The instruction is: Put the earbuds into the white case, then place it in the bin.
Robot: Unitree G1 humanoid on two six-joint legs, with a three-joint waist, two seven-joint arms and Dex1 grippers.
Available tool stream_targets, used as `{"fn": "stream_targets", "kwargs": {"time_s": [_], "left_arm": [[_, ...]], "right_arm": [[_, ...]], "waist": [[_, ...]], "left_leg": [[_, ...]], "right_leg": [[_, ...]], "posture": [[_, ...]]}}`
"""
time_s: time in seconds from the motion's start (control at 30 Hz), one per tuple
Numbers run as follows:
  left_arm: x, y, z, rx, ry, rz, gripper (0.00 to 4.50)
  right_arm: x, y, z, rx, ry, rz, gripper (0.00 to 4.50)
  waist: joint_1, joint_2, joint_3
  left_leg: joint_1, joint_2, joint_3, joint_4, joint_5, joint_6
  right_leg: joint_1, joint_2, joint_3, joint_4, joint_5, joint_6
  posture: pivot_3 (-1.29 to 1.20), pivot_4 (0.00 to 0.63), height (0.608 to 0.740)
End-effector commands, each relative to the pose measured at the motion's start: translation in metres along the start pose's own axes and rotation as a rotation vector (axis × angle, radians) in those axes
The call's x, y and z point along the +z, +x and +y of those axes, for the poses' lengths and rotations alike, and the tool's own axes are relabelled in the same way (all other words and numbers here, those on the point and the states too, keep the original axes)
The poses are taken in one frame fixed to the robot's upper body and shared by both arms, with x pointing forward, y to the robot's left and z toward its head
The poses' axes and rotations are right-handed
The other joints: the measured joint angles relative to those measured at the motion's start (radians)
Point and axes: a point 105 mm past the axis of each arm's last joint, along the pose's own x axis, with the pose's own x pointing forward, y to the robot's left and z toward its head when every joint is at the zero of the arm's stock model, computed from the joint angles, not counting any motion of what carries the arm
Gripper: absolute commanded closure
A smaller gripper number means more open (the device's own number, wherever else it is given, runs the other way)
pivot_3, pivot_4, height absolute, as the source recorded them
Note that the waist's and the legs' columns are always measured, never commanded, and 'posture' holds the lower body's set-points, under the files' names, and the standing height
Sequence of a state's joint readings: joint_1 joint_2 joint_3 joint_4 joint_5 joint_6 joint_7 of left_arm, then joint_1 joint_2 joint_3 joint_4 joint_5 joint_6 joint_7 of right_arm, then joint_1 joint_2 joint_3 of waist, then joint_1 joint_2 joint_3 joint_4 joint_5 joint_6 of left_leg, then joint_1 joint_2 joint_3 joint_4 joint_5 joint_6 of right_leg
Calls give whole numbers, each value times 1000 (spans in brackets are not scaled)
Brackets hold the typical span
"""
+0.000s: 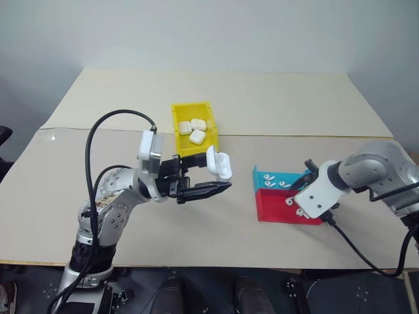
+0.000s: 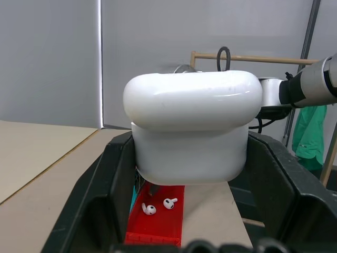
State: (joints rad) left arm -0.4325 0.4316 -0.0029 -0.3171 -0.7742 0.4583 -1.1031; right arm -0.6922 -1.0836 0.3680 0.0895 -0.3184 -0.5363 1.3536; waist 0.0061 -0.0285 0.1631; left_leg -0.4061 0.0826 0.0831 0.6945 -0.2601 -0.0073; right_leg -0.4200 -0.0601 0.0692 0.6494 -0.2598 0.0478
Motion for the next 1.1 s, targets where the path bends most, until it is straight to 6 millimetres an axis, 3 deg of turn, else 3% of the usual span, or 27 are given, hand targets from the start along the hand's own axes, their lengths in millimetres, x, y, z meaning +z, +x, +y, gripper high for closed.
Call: {"fn": "stream_targets", "kwargs": {"time_s": [0.03,0.4,1.1], "left_arm": [[8,4,-5,-28,39,-19,1700],[9,2,-5,-8,45,-19,1700],[11,3,-5,7,53,-23,1700]], "right_arm": [[0,0,-1,36,-64,-12,2918],[4,5,0,149,-92,-89,2918],[1,22,2,200,-150,-26,2918]], "waist": [[0,0,0],[-2,0,0],[-3,0,0]], "left_leg": [[0,0,0,0,0,0],[0,0,0,0,0,0],[0,0,0,0,0,0]], "right_leg": [[0,0,0,0,0,0],[0,0,0,0,0,0],[0,0,0,0,0,0]], "posture": [[0,150,740],[0,150,740],[0,150,740]]}}
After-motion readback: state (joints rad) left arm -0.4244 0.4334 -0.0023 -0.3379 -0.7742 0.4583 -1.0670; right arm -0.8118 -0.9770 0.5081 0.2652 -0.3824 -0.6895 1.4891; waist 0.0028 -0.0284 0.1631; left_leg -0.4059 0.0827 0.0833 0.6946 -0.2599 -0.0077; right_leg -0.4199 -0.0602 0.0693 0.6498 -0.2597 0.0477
